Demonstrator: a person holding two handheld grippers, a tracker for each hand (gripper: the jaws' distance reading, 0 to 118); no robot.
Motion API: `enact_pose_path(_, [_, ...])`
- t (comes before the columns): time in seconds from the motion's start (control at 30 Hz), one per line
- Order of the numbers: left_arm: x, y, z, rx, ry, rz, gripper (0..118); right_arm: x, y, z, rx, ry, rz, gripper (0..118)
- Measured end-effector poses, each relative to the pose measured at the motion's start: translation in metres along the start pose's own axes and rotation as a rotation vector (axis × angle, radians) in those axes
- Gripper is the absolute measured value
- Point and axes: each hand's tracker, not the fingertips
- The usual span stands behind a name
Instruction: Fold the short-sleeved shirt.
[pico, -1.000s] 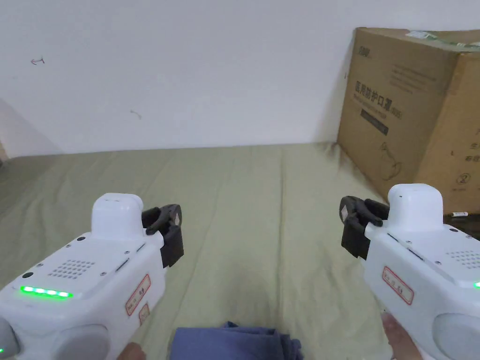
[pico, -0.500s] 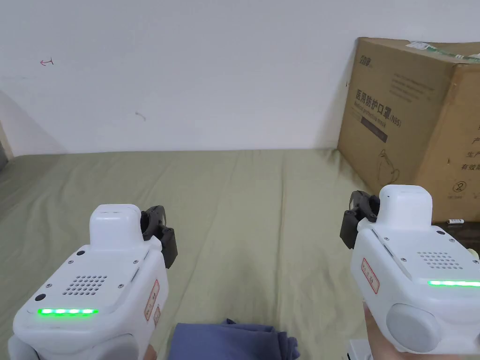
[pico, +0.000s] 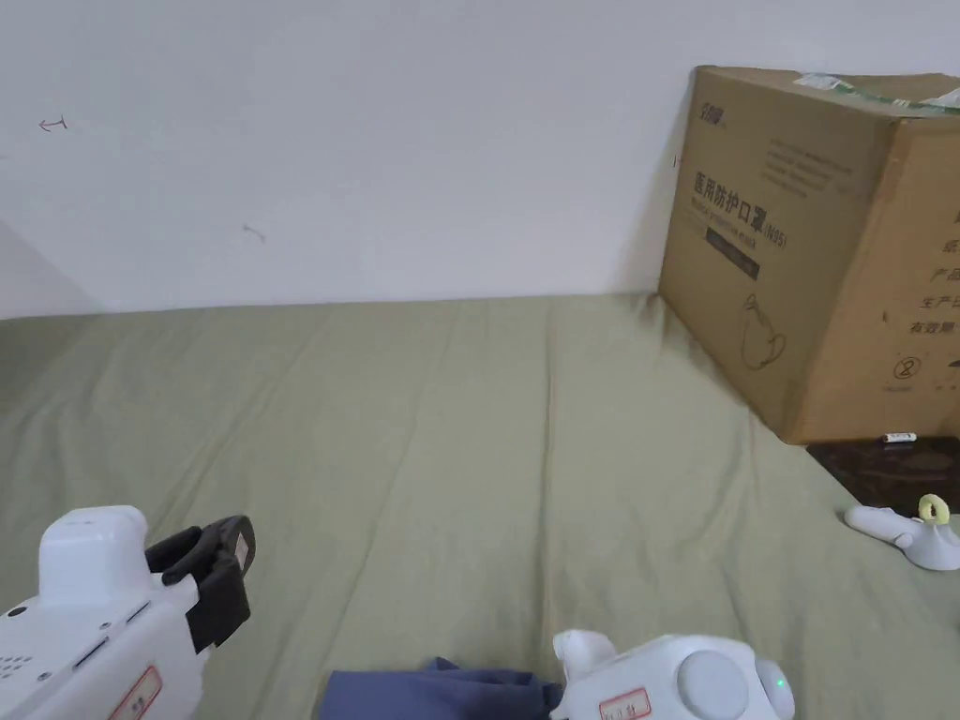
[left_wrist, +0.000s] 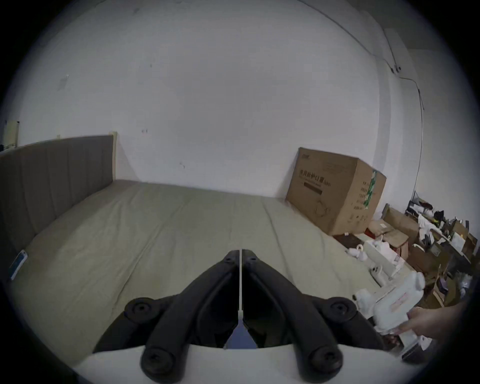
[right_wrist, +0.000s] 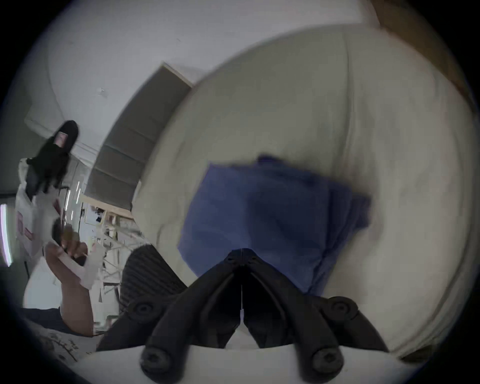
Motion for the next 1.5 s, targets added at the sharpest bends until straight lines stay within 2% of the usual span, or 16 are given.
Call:
enact_pose_path(0.1, [-0.032,-0.015,-0.011,-0.15,-0.147,0.107,2,0.026,-0.012,-0.017,-0.053,-0.042,-0.04,0])
enact_pose_path(0.2, [-0.077,-0.04,-0.04,-0.381,-0.409,0.373,7,0.047,-0.014,-0.012,-0.01,0.091,-0.157,0])
enact_pose_path(0.3, [-0.109,-0.082,-0.069,-0.552,-0.549,0.601,60,0.053,-0.017,-0.013,-0.013,0.103,-0.158,0])
enact_pose_path(0.37, [-0.119,-0.104,-0.085,-0.605,-0.511,0.594,70,0.05,-0.018,-0.014,-0.009,0.099,-0.12,0])
enact_pose_path(0.43, [-0.126,-0.125,-0.102,-0.656,-0.557,0.613,115,0.049,-0.018,-0.015,-0.01,0.089,-0.098,0])
enact_pose_path(0.47, [-0.125,-0.135,-0.104,-0.67,-0.584,0.663,118,0.049,-0.018,-0.015,-0.011,0.088,-0.096,0])
enact_pose_path(0.83, [-0.072,-0.198,-0.176,-0.762,-0.976,1.027,118,0.051,-0.019,-0.015,-0.014,0.099,-0.123,0])
enact_pose_path(0.87, [-0.075,-0.203,-0.179,-0.76,-0.943,0.922,106,0.051,-0.019,-0.016,-0.014,0.1,-0.126,0])
enact_pose_path(0.9, [-0.079,-0.201,-0.176,-0.759,-0.923,0.864,81,0.052,-0.018,-0.016,-0.014,0.102,-0.13,0])
enact_pose_path(0.93, [-0.083,-0.202,-0.173,-0.78,-0.837,0.788,35,0.052,-0.018,-0.016,-0.014,0.103,-0.133,0])
enact_pose_path(0.97, [-0.086,-0.204,-0.172,-0.816,-0.719,0.713,22,0.052,-0.018,-0.016,-0.015,0.105,-0.136,0])
enact_pose_path(1.0, [-0.1,-0.212,-0.177,-0.869,-0.633,0.679,22,0.053,-0.018,-0.016,-0.013,0.126,-0.155,0])
enact_pose_path(1.03, [-0.099,-0.204,-0.173,-0.835,-0.763,0.828,22,0.052,-0.018,-0.016,-0.013,0.131,-0.198,0])
enact_pose_path(1.1, [-0.087,-0.188,-0.171,-0.87,-0.675,0.657,23,0.048,-0.016,-0.013,-0.018,0.114,-0.223,0])
enact_pose_path(1.27, [-0.078,-0.149,-0.142,-0.77,-0.66,0.601,24,0.015,-0.01,0.012,0.033,0.035,-0.037,0])
enact_pose_path(1.5, [-0.181,-0.058,-0.071,-0.64,-0.456,0.445,24,-0.023,-0.007,0.049,0.132,0.067,0.006,0])
